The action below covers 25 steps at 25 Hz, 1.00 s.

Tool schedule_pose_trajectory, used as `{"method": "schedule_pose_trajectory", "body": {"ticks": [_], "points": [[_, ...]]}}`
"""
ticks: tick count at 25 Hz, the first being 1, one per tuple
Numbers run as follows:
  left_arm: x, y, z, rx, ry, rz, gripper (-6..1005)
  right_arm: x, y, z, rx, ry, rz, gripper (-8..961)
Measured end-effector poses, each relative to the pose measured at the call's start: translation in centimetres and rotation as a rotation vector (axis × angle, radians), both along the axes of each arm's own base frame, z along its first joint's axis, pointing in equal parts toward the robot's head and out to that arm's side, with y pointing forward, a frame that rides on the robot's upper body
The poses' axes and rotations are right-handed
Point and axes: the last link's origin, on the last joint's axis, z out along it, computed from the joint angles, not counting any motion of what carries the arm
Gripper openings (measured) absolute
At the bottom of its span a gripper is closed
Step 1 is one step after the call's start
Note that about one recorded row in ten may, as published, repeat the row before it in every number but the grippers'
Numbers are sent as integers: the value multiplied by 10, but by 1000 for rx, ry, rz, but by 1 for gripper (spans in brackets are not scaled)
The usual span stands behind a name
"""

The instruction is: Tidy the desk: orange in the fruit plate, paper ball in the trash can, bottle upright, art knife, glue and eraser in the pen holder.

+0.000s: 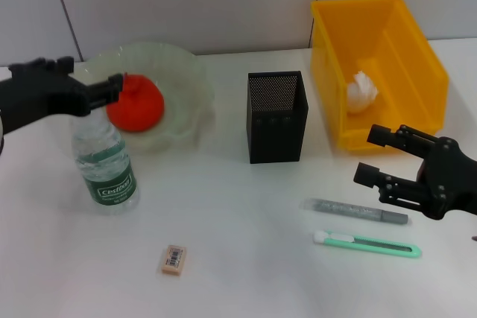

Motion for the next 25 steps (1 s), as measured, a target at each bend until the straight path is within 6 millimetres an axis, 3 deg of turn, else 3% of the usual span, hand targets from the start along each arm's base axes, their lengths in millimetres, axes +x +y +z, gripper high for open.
{"method": "schedule_pose_trajectory", "body": {"ticks": [13,25], "points": [[20,-9,12,31,-180,-204,798,4,-5,0,-3,-2,-11,784],[-3,-22,20,-74,-384,-354,791,7,-8,1,3,-4,-17,784]]}}
